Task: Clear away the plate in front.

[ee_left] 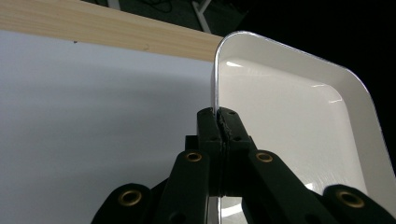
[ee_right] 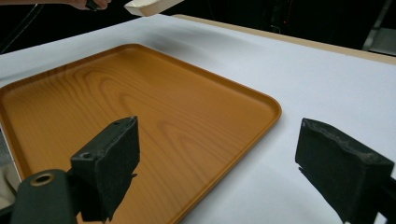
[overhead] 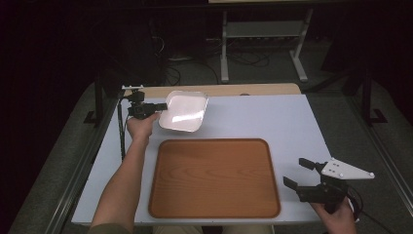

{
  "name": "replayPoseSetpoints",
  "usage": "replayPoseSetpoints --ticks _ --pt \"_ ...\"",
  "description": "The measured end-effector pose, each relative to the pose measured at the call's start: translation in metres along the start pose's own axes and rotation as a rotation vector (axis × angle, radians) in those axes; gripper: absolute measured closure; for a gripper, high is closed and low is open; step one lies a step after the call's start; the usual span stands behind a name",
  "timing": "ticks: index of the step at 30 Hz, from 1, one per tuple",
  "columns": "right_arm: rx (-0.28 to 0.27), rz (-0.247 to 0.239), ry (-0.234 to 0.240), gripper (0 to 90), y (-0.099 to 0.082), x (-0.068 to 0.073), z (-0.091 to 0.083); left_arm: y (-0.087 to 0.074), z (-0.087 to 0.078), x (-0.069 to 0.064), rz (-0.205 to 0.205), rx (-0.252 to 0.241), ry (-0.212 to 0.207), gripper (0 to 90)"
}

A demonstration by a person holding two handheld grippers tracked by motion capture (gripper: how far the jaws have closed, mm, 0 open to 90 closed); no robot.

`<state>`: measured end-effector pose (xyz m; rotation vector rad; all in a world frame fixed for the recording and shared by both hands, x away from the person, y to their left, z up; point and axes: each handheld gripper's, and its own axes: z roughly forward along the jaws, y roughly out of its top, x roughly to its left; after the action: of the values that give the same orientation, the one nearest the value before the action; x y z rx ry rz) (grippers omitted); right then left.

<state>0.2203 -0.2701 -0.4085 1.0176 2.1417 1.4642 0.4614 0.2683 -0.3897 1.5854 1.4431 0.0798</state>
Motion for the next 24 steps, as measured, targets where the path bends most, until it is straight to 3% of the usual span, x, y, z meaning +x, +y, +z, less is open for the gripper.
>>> replayPoseSetpoints --ticks 11,24 --pt "0.001 -0.008 0.002 13.0 0.002 0.003 0.001 -0.015 -0.015 -0.008 0.007 -0.005 -0.009 89.2" --pt "-0.008 -0.013 0.006 13.0 0.003 0.005 -0.001 -0.020 -0.043 -0.015 0.024 -0.030 0.003 89.1"
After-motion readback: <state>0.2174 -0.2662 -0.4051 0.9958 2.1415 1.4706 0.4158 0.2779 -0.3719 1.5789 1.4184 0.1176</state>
